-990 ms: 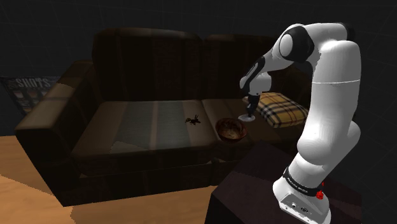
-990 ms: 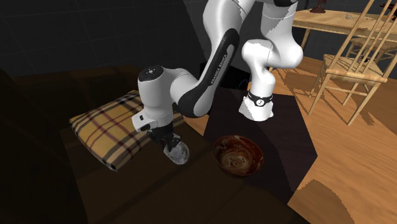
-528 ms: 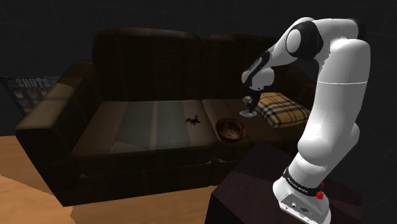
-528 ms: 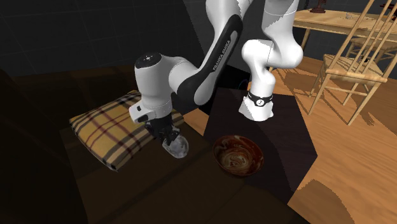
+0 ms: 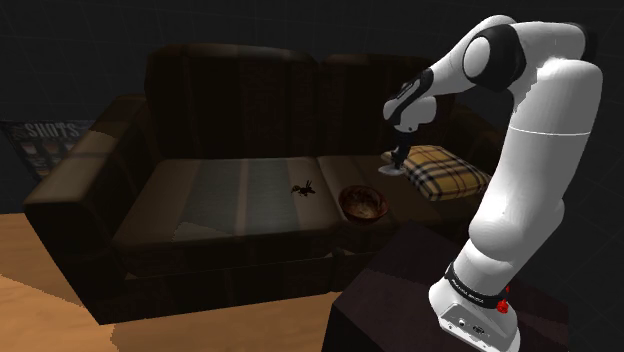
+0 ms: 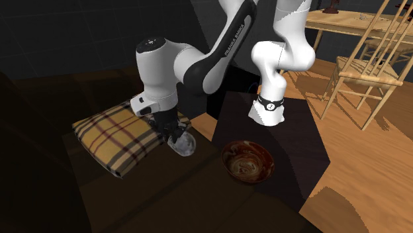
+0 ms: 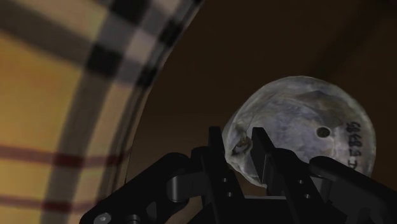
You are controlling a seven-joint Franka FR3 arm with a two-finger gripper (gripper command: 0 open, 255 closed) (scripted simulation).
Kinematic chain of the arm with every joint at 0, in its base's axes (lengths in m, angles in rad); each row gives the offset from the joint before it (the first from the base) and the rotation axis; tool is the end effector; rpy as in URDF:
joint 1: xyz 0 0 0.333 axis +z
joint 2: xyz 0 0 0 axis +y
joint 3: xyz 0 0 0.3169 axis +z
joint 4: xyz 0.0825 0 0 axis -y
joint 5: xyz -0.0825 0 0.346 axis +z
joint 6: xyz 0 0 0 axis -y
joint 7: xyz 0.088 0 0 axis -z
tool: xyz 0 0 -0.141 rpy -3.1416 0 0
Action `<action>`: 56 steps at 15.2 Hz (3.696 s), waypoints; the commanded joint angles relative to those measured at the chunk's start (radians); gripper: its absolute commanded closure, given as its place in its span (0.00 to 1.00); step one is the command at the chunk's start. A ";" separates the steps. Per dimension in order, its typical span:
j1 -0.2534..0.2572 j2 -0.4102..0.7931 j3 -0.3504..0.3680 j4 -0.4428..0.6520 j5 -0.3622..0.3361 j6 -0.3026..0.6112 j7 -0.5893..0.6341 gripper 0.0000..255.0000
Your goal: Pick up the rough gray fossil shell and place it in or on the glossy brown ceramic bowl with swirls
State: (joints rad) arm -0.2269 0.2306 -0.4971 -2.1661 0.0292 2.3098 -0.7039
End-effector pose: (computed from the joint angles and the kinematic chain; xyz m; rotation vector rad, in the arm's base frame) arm 0.3948 -0.3457 0.2904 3.1083 -0.0505 -0.1585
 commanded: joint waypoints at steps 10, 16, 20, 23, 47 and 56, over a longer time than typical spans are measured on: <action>0.016 -0.099 -0.016 0.048 -0.058 -0.136 0.031 1.00; 0.059 -0.212 0.004 -0.028 -0.119 -0.166 0.127 1.00; 0.100 -0.325 0.050 -0.134 -0.170 -0.172 0.246 1.00; 0.125 -0.400 0.094 -0.202 -0.193 -0.182 0.332 1.00; 0.200 -0.400 0.203 -0.432 -0.178 0.031 0.530 1.00; 0.200 -0.387 0.202 -0.436 -0.175 0.048 0.528 1.00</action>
State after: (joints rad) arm -0.0268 -0.1567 -0.2951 -2.6024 -0.1462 2.3574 -0.1755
